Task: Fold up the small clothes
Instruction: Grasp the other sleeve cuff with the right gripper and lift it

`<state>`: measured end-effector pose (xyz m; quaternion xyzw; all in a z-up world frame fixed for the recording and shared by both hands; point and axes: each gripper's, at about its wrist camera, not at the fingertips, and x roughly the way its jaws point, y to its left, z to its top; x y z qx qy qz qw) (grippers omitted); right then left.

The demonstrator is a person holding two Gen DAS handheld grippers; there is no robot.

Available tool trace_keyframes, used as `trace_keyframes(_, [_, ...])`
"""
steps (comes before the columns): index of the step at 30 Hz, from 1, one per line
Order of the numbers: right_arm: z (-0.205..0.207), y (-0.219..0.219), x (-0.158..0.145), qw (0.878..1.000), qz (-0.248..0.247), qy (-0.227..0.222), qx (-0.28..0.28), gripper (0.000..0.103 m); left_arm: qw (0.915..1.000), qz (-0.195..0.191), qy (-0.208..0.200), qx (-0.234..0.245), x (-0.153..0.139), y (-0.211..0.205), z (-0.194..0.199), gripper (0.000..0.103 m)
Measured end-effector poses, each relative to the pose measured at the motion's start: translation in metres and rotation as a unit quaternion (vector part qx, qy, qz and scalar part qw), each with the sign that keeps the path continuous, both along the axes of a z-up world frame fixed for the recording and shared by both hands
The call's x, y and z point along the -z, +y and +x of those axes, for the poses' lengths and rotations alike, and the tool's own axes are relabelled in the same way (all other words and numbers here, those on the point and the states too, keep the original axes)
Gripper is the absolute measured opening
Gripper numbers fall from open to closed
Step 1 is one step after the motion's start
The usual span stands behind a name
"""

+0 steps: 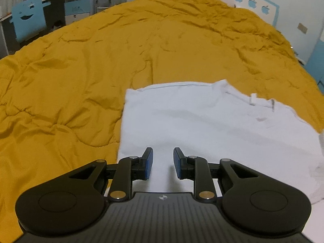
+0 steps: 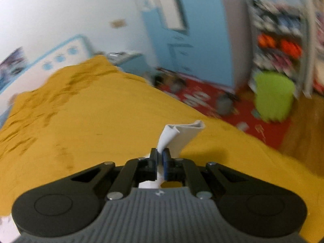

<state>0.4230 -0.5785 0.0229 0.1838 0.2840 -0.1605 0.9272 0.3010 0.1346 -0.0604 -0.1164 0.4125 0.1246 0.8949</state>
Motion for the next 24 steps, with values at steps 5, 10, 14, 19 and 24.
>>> trace_keyframes(5, [-0.009,0.093,-0.07,0.994,-0.03,-0.041,-0.098,0.0,0.9989,-0.019,-0.03,0.029,-0.022,-0.003,-0.012,0.029])
trace_keyframes(10, [-0.014,0.204,-0.113,0.976,-0.024,-0.074,-0.205,0.0,0.9965,-0.021,-0.061,0.053,-0.042,-0.003,-0.026,0.029])
trace_keyframes(14, [-0.014,0.299,-0.112,0.955,-0.009,-0.073,-0.286,0.0,0.9939,-0.06,-0.065,0.066,-0.048,0.004,-0.032,0.029])
trace_keyframes(19, [-0.018,0.415,-0.049,0.93,0.005,-0.018,-0.367,0.0,0.9863,-0.134,-0.054,0.081,-0.042,0.016,-0.035,0.029])
trace_keyframes(24, [-0.033,0.485,0.05,0.905,0.008,0.089,-0.417,0.0,0.9786,-0.181,-0.047,0.087,-0.029,0.027,-0.036,0.04])
